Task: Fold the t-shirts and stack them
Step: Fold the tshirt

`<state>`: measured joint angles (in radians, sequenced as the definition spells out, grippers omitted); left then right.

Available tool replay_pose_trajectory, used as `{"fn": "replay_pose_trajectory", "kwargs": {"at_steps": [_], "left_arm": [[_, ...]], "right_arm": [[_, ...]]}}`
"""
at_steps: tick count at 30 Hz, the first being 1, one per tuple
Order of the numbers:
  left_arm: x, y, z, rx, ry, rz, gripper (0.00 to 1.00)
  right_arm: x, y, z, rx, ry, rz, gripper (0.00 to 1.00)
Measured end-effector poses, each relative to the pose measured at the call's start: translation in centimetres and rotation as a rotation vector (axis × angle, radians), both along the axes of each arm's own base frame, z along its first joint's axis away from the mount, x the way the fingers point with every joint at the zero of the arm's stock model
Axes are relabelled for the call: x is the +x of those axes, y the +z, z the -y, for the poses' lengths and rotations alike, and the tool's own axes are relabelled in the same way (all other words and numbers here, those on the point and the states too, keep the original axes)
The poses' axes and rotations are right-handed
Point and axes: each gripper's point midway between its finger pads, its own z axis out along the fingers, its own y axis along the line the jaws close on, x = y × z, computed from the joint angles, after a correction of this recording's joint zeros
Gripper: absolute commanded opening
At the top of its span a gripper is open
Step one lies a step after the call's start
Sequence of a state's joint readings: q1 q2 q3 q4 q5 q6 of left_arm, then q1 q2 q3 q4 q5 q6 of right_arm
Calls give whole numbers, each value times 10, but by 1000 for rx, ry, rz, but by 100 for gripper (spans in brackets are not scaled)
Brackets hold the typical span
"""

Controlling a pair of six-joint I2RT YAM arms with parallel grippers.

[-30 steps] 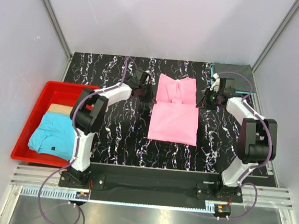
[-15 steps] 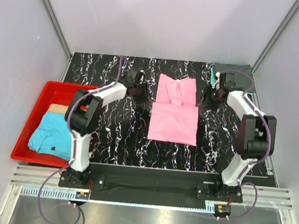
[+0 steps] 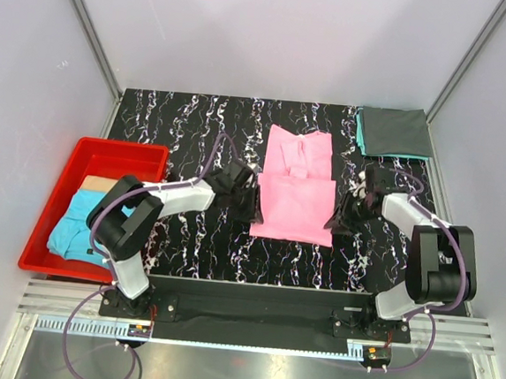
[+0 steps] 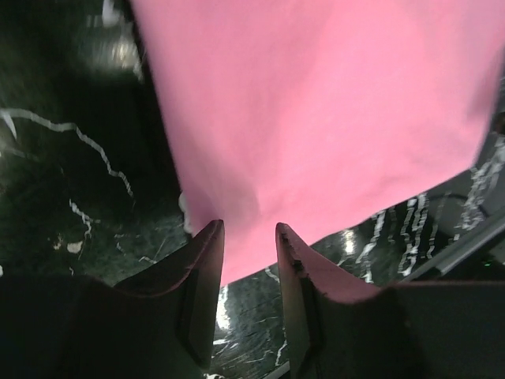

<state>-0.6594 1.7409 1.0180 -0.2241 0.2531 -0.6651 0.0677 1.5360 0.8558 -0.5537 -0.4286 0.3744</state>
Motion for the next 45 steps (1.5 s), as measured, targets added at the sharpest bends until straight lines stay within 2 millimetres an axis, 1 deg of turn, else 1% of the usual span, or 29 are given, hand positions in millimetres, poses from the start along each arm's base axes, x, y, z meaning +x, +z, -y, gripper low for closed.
{"fn": "replay_pose_trajectory", "kwargs": {"at_steps": [2,3,8,10,15,17,18,19,21,22,24,25,26,27,28,29,31,33,35,38,42,45], "left_arm": [[-11,-16,-5,34,4,-36,36],[-15,-20,-5,39,8,-48,36],[-17,-22,-3,41,43,-34,35],[-19,-22,-3,41,59,-22,35],[-37,-22,-12,49,88,-12,36],[-48,-21,-20,58,97,-17,39],[-54,-21,-25,64,100,-24,40],[-59,-19,-29,67,104,-30,45],[-68,-15,-36,80,109,-45,47],[-69,-12,-37,78,110,-45,48],[-68,-5,-36,75,108,-41,49],[-66,0,-34,69,105,-38,49],[-63,4,-32,63,103,-30,49],[-58,9,-29,53,101,-21,49],[-53,14,-26,41,99,-10,50],[-46,21,-23,26,97,3,50],[-28,31,-20,-13,98,26,51],[-4,39,-21,-52,103,44,51],[25,44,-25,-67,114,64,51],[69,49,-32,-92,129,111,51],[103,43,-40,-118,138,124,51],[119,31,-39,-133,130,101,51]], "right_arm": [[-11,-10,0,-1,-13,-37,38],[-14,-13,1,-5,-17,-49,38],[-24,-29,4,-26,-65,-97,38],[-25,-30,4,-25,-88,-107,39],[-31,-29,-1,-31,-101,-107,40],[-36,-27,-5,-47,-89,-110,41],[-39,-25,-7,-50,-81,-110,43],[-41,-21,-8,-54,-75,-104,44],[-41,-11,-11,-54,-65,-89,48],[-38,-4,-11,-53,-63,-83,48],[-22,13,-14,-47,-50,-34,49],[-12,23,-16,-42,-41,-5,48],[1,35,-19,-33,-25,37,46],[15,47,-23,-24,-6,80,41],[25,55,-26,-20,11,108,29],[41,66,-31,-11,34,147,27],[69,80,-44,6,96,191,26],[98,86,-59,24,164,237,27],[118,83,-72,43,225,252,28],[135,69,-90,72,310,236,28],[154,50,-113,86,402,222,28],[162,39,-135,96,471,215,28]]}}
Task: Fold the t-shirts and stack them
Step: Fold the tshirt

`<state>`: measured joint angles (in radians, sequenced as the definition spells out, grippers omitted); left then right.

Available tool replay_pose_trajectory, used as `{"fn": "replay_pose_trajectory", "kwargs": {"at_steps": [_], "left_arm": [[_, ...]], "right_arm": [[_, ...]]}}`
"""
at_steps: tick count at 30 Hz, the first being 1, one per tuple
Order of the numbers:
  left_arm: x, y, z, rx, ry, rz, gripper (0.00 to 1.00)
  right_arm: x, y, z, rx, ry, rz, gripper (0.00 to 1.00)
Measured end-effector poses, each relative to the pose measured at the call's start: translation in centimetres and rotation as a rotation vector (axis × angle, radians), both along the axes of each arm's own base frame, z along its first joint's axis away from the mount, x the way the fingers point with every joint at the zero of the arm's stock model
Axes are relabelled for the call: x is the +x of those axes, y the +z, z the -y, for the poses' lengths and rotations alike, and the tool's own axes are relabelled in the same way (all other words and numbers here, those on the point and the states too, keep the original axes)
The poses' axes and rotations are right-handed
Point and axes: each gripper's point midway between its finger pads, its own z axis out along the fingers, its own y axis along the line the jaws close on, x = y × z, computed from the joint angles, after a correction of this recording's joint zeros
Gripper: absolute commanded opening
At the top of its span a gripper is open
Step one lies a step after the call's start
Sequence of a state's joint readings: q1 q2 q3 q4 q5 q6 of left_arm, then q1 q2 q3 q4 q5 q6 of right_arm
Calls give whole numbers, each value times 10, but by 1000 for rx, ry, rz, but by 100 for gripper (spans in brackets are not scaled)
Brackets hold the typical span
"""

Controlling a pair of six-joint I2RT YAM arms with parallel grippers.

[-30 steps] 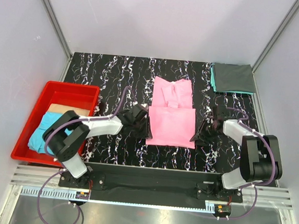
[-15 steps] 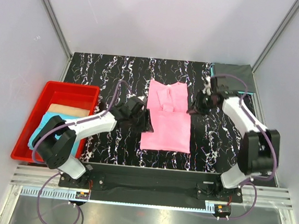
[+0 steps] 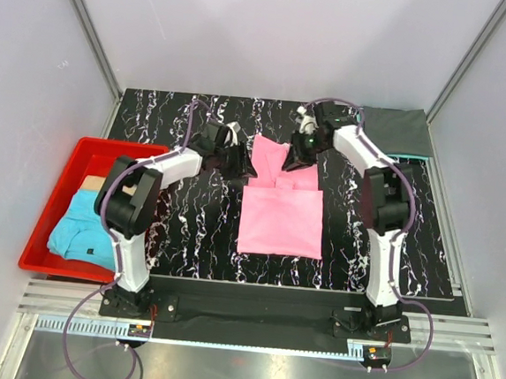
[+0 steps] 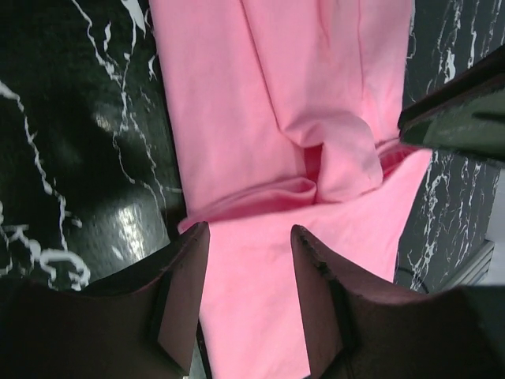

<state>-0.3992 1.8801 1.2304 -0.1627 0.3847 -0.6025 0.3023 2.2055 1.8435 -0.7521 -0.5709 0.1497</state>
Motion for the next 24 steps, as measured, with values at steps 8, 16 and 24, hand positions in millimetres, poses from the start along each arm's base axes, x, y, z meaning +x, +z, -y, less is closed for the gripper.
{"fn": "replay_pose_trajectory", "kwargs": {"at_steps": [8,16,24], "left_arm": [[21,-44,7,-11,-16,-94,51],[31,-45,6,-10,-8,-92,51],[32,-45,6,-5,-7,-104,50]], "right_arm": [[-13,-41,-29,-18,115,-59,28],[-25,-65,-21,4,122,-127,27],[-24,-58,-21,18,123,-118,28]]}}
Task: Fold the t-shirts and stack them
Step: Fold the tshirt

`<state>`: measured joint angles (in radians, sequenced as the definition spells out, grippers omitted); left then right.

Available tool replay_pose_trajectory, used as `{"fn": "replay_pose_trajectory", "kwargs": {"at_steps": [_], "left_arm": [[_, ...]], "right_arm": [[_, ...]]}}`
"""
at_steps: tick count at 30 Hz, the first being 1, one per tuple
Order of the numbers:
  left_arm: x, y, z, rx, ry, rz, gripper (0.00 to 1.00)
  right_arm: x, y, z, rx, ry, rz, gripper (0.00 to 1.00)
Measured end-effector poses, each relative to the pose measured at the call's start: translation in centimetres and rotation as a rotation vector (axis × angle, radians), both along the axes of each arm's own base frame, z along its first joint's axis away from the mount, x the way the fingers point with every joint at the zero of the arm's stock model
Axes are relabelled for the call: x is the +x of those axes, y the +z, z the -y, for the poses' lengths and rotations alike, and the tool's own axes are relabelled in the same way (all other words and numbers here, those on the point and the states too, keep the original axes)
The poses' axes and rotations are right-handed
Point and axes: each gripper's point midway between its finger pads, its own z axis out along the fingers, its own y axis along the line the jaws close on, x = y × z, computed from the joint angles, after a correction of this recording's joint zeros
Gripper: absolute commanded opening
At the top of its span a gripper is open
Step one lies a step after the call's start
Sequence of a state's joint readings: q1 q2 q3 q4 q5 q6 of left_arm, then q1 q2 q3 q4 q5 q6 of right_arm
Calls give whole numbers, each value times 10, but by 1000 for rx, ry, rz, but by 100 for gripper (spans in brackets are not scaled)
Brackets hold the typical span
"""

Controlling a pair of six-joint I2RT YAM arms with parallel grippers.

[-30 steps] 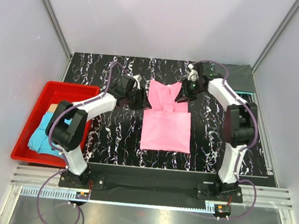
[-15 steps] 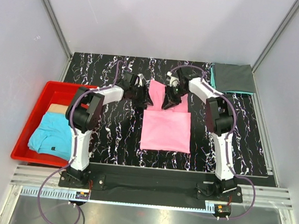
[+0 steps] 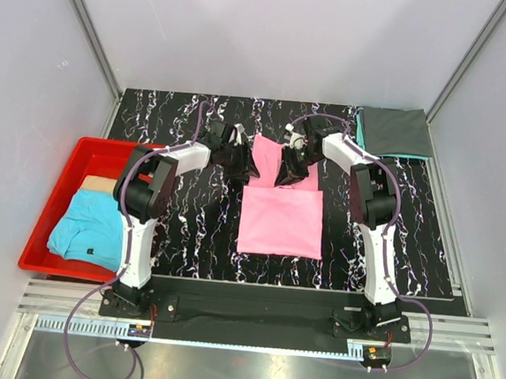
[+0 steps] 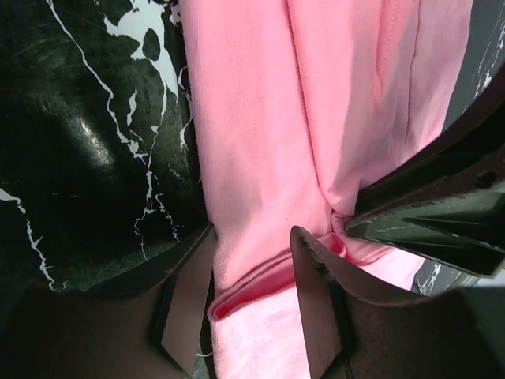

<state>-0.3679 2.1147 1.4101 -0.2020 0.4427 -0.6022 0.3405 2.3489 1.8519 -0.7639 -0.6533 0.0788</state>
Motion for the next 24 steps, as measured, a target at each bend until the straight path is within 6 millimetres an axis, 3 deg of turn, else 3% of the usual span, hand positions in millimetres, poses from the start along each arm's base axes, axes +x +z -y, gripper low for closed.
{"fn": "replay_pose_trajectory", "kwargs": {"at_steps": [9,13,15,24], "left_arm": [[-3,3,2,-20,-24,2,50],[-9,4,4,-32,-49,-15,50],[-12,4,5,-42,-59,-24,50],[-26,4,1,-37,-68,-53,50]], "right_arm": [[-1,18,4,5,-6,12,26],[0,21,6,8,-10,16,9],[-1,18,9,7,-14,12,0],[-12,-2,21,-15,-28,-52,0]]}}
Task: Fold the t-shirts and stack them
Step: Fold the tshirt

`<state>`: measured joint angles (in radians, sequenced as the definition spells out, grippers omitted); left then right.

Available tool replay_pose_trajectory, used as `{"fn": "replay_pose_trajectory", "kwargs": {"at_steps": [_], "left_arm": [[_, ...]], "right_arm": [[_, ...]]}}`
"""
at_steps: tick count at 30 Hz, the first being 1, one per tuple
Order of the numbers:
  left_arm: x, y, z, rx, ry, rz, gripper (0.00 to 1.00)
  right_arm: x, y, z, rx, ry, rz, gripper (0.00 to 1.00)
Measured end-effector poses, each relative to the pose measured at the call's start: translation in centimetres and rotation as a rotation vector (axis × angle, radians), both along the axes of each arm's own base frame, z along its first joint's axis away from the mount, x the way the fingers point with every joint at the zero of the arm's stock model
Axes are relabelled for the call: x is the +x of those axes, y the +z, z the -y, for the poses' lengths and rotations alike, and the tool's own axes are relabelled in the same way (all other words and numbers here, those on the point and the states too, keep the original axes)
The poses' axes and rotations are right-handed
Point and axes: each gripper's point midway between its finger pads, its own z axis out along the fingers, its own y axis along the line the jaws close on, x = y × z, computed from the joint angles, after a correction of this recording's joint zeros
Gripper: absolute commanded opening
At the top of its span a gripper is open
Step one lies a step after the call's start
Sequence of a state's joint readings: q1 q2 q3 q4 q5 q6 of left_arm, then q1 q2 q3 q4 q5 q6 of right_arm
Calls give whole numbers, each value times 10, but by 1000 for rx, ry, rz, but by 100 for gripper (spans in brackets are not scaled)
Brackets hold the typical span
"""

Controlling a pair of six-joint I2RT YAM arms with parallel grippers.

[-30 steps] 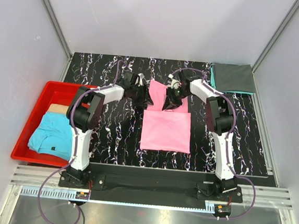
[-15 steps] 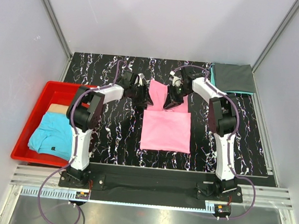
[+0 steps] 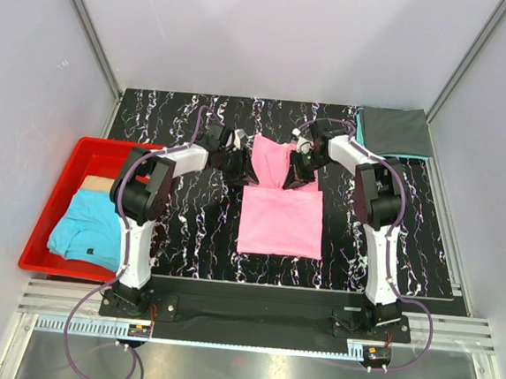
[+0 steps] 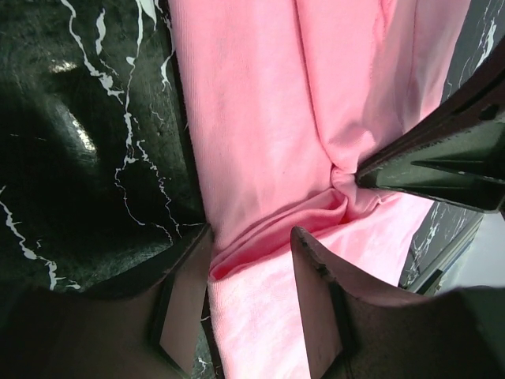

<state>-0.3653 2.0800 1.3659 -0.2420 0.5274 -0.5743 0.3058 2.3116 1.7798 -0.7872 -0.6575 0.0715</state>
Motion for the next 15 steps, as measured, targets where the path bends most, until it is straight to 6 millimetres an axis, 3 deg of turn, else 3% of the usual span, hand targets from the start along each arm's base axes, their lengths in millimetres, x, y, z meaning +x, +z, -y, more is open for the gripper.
{"fn": "replay_pose_trajectory", "kwargs": {"at_steps": [9,15], "left_arm": [[-6,7,-6,31,1,-3,51],[-6,35,-12,48,7,55,52]], "right_arm": [[9,-4,4,-48,-7,1,13],[14,-5,8,-78,-17,19,21]]}}
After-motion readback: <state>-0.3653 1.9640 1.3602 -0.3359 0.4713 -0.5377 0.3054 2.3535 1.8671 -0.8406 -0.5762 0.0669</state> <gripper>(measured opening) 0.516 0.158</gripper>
